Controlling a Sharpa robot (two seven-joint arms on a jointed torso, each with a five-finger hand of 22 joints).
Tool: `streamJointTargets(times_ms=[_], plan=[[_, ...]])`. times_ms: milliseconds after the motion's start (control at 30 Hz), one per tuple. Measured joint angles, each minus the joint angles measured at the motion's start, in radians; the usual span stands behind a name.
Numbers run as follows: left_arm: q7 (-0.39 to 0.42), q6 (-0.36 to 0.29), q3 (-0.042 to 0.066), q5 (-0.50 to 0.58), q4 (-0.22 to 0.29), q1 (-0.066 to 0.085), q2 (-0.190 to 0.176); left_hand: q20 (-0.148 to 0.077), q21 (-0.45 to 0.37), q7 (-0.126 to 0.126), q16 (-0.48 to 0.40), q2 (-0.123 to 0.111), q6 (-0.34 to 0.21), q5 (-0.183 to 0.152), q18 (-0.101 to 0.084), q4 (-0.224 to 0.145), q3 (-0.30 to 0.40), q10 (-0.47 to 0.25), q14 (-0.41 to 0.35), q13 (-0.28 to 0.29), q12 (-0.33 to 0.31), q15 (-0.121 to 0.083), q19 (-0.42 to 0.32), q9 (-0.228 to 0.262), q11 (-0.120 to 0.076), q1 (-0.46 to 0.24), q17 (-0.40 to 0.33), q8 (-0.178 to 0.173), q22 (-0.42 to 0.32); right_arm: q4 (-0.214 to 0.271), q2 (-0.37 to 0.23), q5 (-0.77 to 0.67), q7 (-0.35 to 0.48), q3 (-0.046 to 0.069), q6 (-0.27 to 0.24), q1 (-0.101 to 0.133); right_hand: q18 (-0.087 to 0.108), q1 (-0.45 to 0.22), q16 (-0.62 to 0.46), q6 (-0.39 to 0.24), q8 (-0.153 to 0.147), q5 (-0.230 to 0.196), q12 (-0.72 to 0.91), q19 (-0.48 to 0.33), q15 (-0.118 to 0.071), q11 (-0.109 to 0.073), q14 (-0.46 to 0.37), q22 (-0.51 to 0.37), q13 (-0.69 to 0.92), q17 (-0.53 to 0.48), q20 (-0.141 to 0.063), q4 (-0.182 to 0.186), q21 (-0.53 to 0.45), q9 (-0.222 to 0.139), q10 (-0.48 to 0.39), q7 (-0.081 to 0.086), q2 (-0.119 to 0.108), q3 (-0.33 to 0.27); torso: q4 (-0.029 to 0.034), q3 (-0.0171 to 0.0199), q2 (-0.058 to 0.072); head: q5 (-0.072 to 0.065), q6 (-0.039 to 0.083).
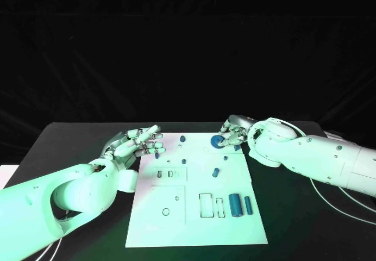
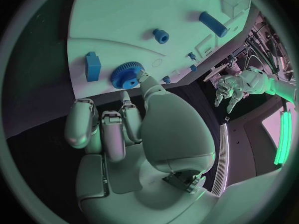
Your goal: Assemble the parts on the task board
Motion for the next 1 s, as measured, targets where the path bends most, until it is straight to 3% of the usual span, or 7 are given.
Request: streamJointTargets(times_ms=[333,700,800,1000], plan=[[-0.001,0.001,0.0,0.0,-0.001,0.0,0.001,0.0,0.0,0.0,0.0,0.004,0.0,0.0,0.0,-0.004,0.004,0.0,0.0,0.0,0.0,0.0,0.0,0.0,0.0,0.004,0.002,-0.005,0.0,-0.013,0.011,-0.029,-0.014,0.001,0.036,0.0,0.001,0.006,0.0,0.006,0.008,0.0,0.008,0.007,0.0,-0.002,0.0,0.009,0.0,0.0,0.0,-0.003,0.007,0.001,0.002,0.001,0.006,0.004,-0.0005,-0.0003,0.0,0.005,-0.004],[-0.001,0.002,0.0,-0.001,-0.001,0.0,0.001,0.0,0.0,0.0,0.0,0.004,0.0,0.0,0.0,-0.004,0.004,0.0,0.0,0.0,-0.002,0.0,0.0,0.0,0.0,0.004,0.002,-0.005,0.0,-0.023,0.027,-0.051,-0.019,0.004,0.045,0.001,0.002,0.004,0.004,0.026,0.012,-0.041,0.015,0.01,0.0,-0.001,0.0,0.021,0.0,0.0,-0.003,0.005,0.015,0.004,0.006,-0.004,0.026,0.013,-0.0004,-0.0007,0.0,0.005,-0.013],[-0.001,0.002,0.0,-0.001,-0.001,0.0,0.001,0.0,0.0,0.0,0.0,0.004,0.0,0.0,0.0,-0.004,0.004,0.0,0.0,0.0,-0.004,0.0,0.0,0.0,0.0,0.004,0.002,-0.005,0.0,-0.022,0.031,-0.059,-0.022,0.004,0.044,0.0,0.002,-0.016,0.004,0.026,0.012,-0.045,0.015,0.01,0.0,-0.003,0.0,0.025,0.0,0.0,-0.003,0.017,0.018,0.003,0.009,-0.004,0.013,0.001,0.0002,-0.0007,0.0,0.004,-0.013],[-0.002,0.003,0.0,-0.001,-0.001,0.0,0.001,0.0,0.0,0.0,0.0,0.004,0.0,0.0,0.0,-0.004,0.004,0.0,0.0,0.0,-0.004,0.0,0.0,0.0,0.0,0.004,0.002,-0.005,0.0,-0.021,0.034,-0.073,-0.031,0.004,0.043,-0.001,0.002,-0.018,0.004,0.026,0.012,-0.045,0.015,0.01,0.0,-0.005,0.0,0.028,0.0,0.0,-0.003,0.02,0.018,0.001,0.01,-0.004,0.012,-0.002,0.0008,-0.0011,0.0,0.003,-0.016]])
